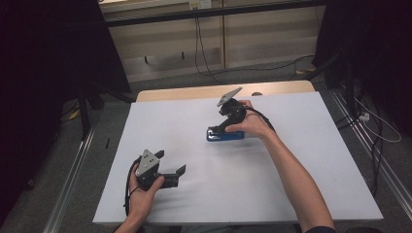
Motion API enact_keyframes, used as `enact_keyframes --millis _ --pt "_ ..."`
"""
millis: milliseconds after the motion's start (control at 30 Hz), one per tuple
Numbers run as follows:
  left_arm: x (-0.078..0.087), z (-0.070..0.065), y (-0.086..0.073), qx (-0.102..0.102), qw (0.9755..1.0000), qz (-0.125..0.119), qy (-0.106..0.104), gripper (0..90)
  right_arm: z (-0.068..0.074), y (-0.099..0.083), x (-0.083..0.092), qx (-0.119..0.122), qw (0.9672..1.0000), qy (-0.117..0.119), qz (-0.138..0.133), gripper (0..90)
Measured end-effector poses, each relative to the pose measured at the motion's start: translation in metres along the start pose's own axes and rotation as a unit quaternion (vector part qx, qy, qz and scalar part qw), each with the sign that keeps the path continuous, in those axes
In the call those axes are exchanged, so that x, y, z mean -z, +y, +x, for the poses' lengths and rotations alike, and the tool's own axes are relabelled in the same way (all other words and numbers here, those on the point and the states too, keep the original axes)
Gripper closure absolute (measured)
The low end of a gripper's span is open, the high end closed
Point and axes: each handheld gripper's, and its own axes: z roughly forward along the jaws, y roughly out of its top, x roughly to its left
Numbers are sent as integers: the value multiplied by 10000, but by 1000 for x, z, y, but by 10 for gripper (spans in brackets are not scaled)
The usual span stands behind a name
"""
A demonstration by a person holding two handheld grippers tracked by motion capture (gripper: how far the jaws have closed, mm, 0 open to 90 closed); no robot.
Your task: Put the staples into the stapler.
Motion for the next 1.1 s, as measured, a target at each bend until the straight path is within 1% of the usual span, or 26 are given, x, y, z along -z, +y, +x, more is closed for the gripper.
enact_keyframes --millis 33,100,167,233,333,367,467,533,633,733,800,867,1000,1100 --pt "0 0 0 -1 10000 -10 6 46 1 -1 0 -68 9999 -48 -62 64" --pt "0 1 0 21 10000 -16 -7 46 1 -2 2 -181 9997 -69 -146 67" --pt "0 1 0 40 10000 -19 2 46 2 -4 4 -201 9995 -62 -227 82" --pt "0 1 0 30 10000 -16 -8 46 3 -5 6 -268 9993 -82 -254 60" --pt "0 0 0 5 10000 0 -14 46 5 -8 9 -339 9987 -185 -327 54" --pt "0 0 0 15 10000 0 -13 46 5 -9 10 -359 9984 -236 -366 60" --pt "0 0 0 11 10000 13 -19 46 6 -13 13 -402 9972 -389 -506 41" --pt "0 0 0 7 10000 22 -16 46 7 -15 15 -512 9960 -453 -568 44" --pt "-1 0 0 20 10000 7 -14 46 7 -17 17 -600 9947 -546 -629 49" --pt "0 1 0 6 10000 18 -2 46 7 -19 21 -743 9931 -536 -729 47" --pt "0 1 0 8 10000 15 -4 46 8 -20 23 -742 9921 -667 -765 46" --pt "0 1 0 3 10000 11 -5 46 9 -21 25 -799 9907 -768 -786 51" --pt "0 1 0 15 10000 9 -5 46 12 -25 29 -846 9889 -913 -815 48" --pt "-1 1 0 24 10000 3 1 46 13 -29 34 -929 9857 -1048 -933 48"
